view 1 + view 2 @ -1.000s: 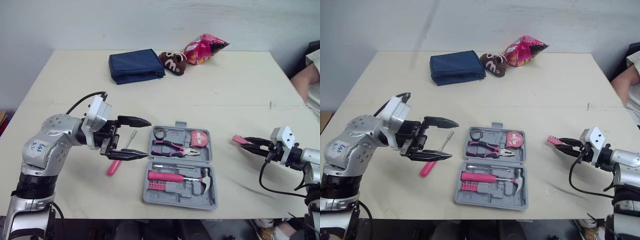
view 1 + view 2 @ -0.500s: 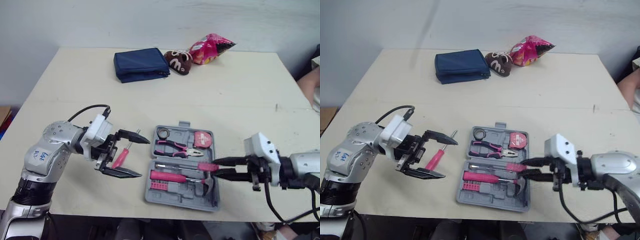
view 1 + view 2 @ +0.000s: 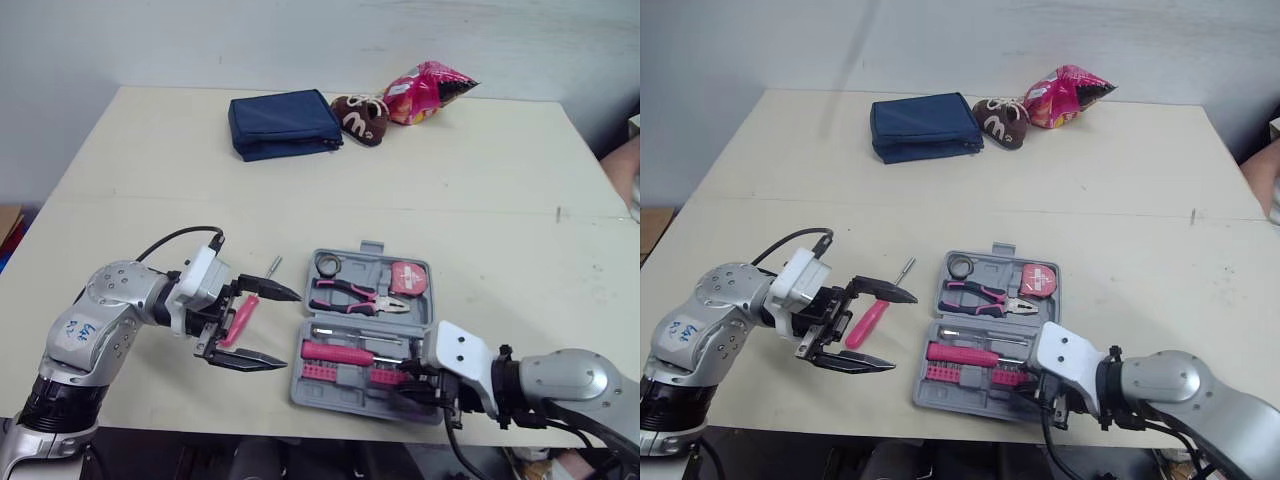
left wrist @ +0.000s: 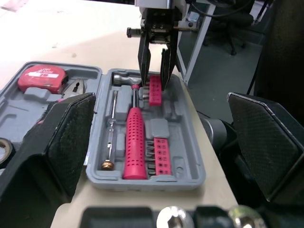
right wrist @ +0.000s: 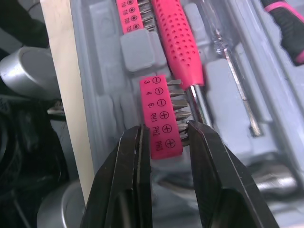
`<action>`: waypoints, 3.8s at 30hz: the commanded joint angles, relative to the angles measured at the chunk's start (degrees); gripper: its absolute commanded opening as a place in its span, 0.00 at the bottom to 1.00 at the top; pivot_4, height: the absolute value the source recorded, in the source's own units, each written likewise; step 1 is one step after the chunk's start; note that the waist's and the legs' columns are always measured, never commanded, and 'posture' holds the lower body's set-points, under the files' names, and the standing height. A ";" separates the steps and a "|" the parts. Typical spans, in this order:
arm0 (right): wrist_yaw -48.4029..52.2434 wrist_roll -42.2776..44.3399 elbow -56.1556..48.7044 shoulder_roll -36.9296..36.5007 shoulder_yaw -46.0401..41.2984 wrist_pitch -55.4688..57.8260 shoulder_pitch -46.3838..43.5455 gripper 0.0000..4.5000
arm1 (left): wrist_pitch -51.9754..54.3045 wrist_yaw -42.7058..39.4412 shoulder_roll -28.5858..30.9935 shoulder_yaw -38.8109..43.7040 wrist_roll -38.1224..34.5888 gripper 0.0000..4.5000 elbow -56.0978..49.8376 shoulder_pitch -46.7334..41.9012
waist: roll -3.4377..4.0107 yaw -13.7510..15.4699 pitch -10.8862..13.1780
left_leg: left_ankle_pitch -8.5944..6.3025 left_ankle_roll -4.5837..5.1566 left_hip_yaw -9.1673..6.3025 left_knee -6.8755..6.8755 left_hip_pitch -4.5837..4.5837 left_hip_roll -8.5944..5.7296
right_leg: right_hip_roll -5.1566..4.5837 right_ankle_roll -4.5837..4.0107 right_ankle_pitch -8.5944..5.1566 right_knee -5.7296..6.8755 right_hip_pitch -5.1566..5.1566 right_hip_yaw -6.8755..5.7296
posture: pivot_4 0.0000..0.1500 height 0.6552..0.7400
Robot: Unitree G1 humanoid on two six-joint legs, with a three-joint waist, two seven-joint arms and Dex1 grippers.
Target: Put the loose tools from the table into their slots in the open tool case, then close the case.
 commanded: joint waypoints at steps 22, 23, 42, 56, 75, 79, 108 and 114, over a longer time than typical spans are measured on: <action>-1.96 -3.43 -0.12 4.88 10.22 4.10 -8.87 0.16 | 2.06 0.72 2.32 1.46 -1.52 1.00 -3.64 0.95 | -0.06 -0.40 -0.04 | 0.14 -0.06 0.00 -0.08 0.03 0.01 | 0.02 -0.06 0.08 0.14 -0.08 -0.01 | 1.00 1.00; -1.61 -3.46 -0.05 4.74 10.48 4.11 -9.08 0.16 | 2.06 0.72 2.41 1.49 -1.49 1.00 -3.62 1.00 | -0.06 -0.41 -0.04 | 0.14 -0.06 0.00 -0.08 0.04 0.00 | 0.02 -0.06 0.08 0.15 -0.09 -0.01 | 1.00 1.00; -3.46 -1.42 3.02 9.74 12.05 12.05 -12.75 0.16 | 1.30 0.78 2.52 0.78 -0.39 1.00 -3.05 0.98 | -0.17 -1.41 -0.10 | 0.18 -0.11 0.00 -0.12 0.08 0.02 | 0.03 -0.09 0.06 0.25 -0.10 -0.01 | 1.00 1.00; 2.00 1.67 2.09 8.05 4.96 7.52 -11.29 0.66 | 1.07 1.36 2.68 1.38 -0.26 1.00 -3.39 2.05 | -0.40 -1.23 -0.24 | 0.28 -0.16 -0.02 -0.26 0.13 -0.01 | 0.00 -0.14 0.05 0.27 -0.11 -0.02 | 1.00 1.00; 16.82 -11.56 16.11 14.98 0.14 -30.42 4.83 0.01 | -1.03 1.46 1.28 -0.09 0.87 1.00 -1.42 0.87 | -0.44 -1.18 -0.26 | 0.28 -0.14 0.00 -0.18 0.15 -0.03 | 0.09 -0.12 0.06 0.27 -0.05 -0.01 | 1.00 1.00; 17.87 -15.72 19.99 15.64 3.97 -34.66 5.02 0.01 | -0.98 1.31 1.87 0.40 0.76 1.00 -1.60 1.23 | -0.44 -1.14 -0.26 | 0.30 -0.16 0.00 -0.18 0.15 -0.02 | 0.10 -0.12 0.06 0.28 -0.07 -0.01 | 1.00 1.00; 21.24 1.29 21.31 15.82 -25.82 -45.75 23.40 0.15 | -9.12 6.82 4.15 13.56 6.10 1.00 11.17 7.42 | -0.66 0.00 -0.41 | 0.01 -0.03 0.01 -0.47 1.07 0.01 | 0.03 -0.23 0.00 -0.20 1.00 -0.11 | 1.00 1.00; 26.13 -4.92 38.63 14.42 -46.51 -54.55 29.47 0.79 | -21.45 11.70 4.65 27.97 10.22 1.00 25.27 15.78 | -0.66 -0.12 -0.40 | -0.24 0.27 0.02 -0.50 1.13 0.01 | -0.03 -0.24 -0.01 -0.25 1.02 -0.11 | 1.00 1.00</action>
